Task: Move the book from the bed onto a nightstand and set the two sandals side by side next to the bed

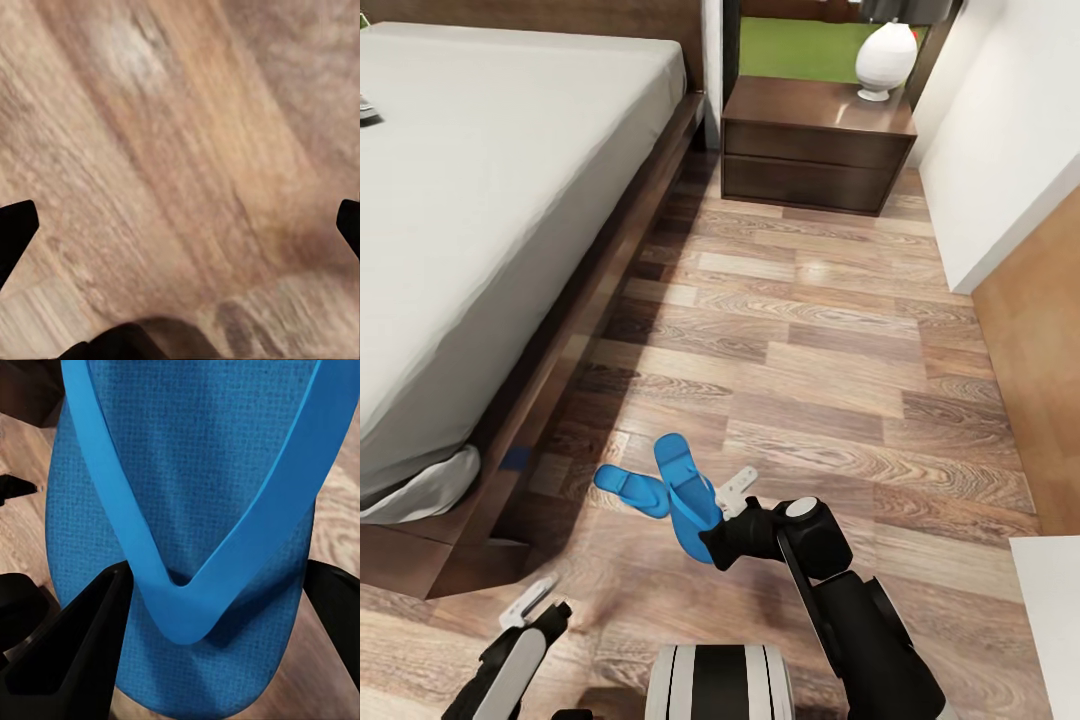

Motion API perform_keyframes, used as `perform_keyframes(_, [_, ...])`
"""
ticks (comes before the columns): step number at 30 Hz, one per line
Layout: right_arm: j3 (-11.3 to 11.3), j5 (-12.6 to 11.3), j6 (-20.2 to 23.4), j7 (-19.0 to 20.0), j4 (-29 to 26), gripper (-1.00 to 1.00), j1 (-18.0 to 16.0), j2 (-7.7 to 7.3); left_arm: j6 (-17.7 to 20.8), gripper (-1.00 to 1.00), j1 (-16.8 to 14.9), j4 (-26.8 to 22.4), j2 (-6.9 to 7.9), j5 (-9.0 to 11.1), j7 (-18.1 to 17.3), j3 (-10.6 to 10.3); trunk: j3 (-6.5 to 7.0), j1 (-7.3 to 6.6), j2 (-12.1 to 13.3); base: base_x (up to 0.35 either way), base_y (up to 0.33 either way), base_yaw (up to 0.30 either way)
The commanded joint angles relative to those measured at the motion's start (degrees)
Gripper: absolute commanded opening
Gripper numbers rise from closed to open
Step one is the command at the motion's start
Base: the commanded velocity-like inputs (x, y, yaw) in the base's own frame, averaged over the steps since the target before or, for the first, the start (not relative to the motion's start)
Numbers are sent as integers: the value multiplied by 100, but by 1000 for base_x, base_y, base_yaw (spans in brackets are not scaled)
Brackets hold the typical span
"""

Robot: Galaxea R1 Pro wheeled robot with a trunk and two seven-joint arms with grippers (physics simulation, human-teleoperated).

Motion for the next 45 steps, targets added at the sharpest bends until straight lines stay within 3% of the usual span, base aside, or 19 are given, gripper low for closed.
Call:
perform_keyframes(1, [-1, 49, 24, 62, -7, -100, -3, 2, 28, 100, 39, -31, 28, 30, 19, -4, -3, -1, -2, 0, 0, 112])
perform_keyframes(10, [0, 49, 24, 61, -6, -100, -11, 2, 55, 100, 236, -59, 126, 19, -43, 13, -3, -1, -2, 0, 0, 197])
perform_keyframes(21, [58, 118, 24, 52, 217, -100, -58, 10, 51, 100, 608, -60, 428, 71, -74, 52, -3, -1, -2, 0, 0, 258])
perform_keyframes(27, [85, 171, 3, 45, 839, -100, -117, 0, 129, 100, 783, -121, 503, 126, -121, 377, -3, -1, -2, 0, 0, 278])
perform_keyframes(29, [89, 220, -200, 44, 1031, -100, -136, -2, 167, 100, 801, -135, 510, 129, -125, 460, -3, -1, -2, 0, 0, 281])
perform_keyframes(36, [88, 793, -1265, 66, 2237, -100, -351, -1, 271, 100, 849, -211, 519, 134, -131, 693, -3, -1, -2, 0, 0, 281])
perform_keyframes(43, [97, 1017, -1834, 81, 2843, -100, -430, 1, 276, 100, 858, -229, 517, 126, -126, 715, -3, -1, -2, 0, 0, 281])
perform_keyframes(45, [94, 1206, -2042, 85, 3102, -100, -450, -4, 281, 100, 859, -233, 518, 125, -124, 713, -3, -1, -2, 0, 0, 281])
